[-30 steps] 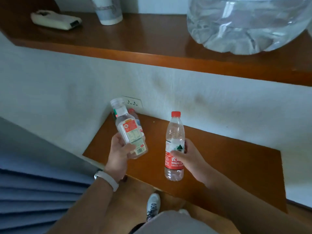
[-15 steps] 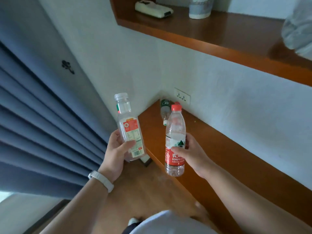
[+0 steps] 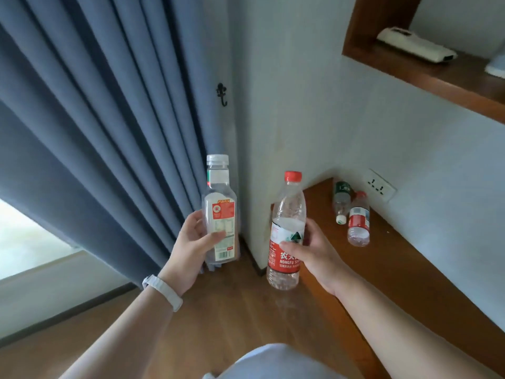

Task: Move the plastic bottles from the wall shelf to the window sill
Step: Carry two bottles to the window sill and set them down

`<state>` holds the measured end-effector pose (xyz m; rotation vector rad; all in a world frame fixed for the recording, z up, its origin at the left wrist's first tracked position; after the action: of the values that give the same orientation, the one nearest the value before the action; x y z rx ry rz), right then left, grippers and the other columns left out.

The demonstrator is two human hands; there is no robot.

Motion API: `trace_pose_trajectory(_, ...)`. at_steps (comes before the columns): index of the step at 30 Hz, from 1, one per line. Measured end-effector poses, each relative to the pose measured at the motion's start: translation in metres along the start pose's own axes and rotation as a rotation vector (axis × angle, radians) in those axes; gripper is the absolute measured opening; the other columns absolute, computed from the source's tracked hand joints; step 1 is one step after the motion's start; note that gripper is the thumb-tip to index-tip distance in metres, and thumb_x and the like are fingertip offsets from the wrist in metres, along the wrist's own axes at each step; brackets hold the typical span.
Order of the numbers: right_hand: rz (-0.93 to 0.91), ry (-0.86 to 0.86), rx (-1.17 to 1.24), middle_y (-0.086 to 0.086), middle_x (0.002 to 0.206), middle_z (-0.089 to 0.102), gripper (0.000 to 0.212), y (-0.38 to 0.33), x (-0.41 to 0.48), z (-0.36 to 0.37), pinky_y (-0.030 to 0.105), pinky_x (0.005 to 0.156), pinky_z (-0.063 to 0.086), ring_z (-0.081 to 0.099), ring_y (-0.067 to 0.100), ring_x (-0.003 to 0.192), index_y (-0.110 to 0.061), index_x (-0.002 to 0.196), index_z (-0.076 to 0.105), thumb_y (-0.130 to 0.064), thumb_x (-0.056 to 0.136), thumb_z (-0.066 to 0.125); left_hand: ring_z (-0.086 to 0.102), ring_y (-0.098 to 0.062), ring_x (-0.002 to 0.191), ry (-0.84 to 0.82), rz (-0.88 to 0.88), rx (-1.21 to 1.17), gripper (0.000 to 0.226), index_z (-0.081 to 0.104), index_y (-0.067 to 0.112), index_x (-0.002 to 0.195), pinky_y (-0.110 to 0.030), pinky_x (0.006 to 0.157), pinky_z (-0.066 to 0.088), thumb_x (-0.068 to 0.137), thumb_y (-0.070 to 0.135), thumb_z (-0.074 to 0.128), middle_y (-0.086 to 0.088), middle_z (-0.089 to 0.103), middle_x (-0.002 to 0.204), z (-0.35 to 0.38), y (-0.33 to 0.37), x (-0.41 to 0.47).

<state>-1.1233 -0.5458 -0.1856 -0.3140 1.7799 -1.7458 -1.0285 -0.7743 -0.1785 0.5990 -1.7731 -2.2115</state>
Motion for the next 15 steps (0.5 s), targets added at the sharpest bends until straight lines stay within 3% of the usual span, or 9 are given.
trace_pose_trajectory(2,0.002,-0.026,-0.021,0.002,0.121,0.066,0.066,-0.002,0.013,0.034,0.035,0.090,0.057,0.066,0.017,0.110,-0.025,0.130,0.051,-0.027,0.072,0.084,0.074,-0.028,0.082,0.020,0.004,-0.039,0.072,0.054,0.013,0.125,-0.040,0.063,0.061,0.061,0.030,0.083,-0.011,0.074,0.109,-0.036,0.004,-0.002)
trace_pose_trajectory(7,0.006,-0.056,-0.073,0.002,0.117,0.069,0.054,-0.002,0.034,0.109,0.030,0.083,0.057,0.068,0.016,0.106,-0.023,0.127,0.054,-0.011,0.081,0.080,0.071,-0.030,0.103,0.095,-0.001,-0.111,0.075,0.054,0.011,0.126,-0.045,0.083,0.058,0.059,0.027,0.084,-0.012,0.071,0.115,-0.120,0.000,-0.005)
trace_pose_trajectory(11,0.017,-0.108,-0.130,-0.001,0.114,0.070,0.055,0.000,0.049,0.175,0.029,0.081,0.057,0.069,0.011,0.102,-0.027,0.124,0.055,-0.015,0.078,0.083,0.070,-0.030,0.104,0.155,-0.001,-0.167,0.078,0.052,0.011,0.127,-0.046,0.083,0.057,0.058,0.027,0.085,-0.013,0.070,0.115,-0.186,-0.002,-0.015)
trace_pose_trajectory(15,0.008,-0.197,-0.187,-0.002,0.113,0.070,0.049,-0.001,0.064,0.245,0.025,0.078,0.056,0.070,0.007,0.097,-0.025,0.124,0.055,-0.005,0.084,0.075,0.069,-0.034,0.108,0.237,0.021,-0.189,0.081,0.051,0.010,0.130,-0.050,0.085,0.058,0.058,0.025,0.086,-0.017,0.067,0.121,-0.252,0.002,-0.035)
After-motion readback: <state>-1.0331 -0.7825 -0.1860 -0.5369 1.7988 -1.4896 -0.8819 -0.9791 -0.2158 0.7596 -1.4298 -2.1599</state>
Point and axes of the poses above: each hand's wrist, its own x-axis towards the middle knuckle, its own z-axis out of the palm, y = z × x, the point moved 10 cm from there along x, towards the middle knuckle
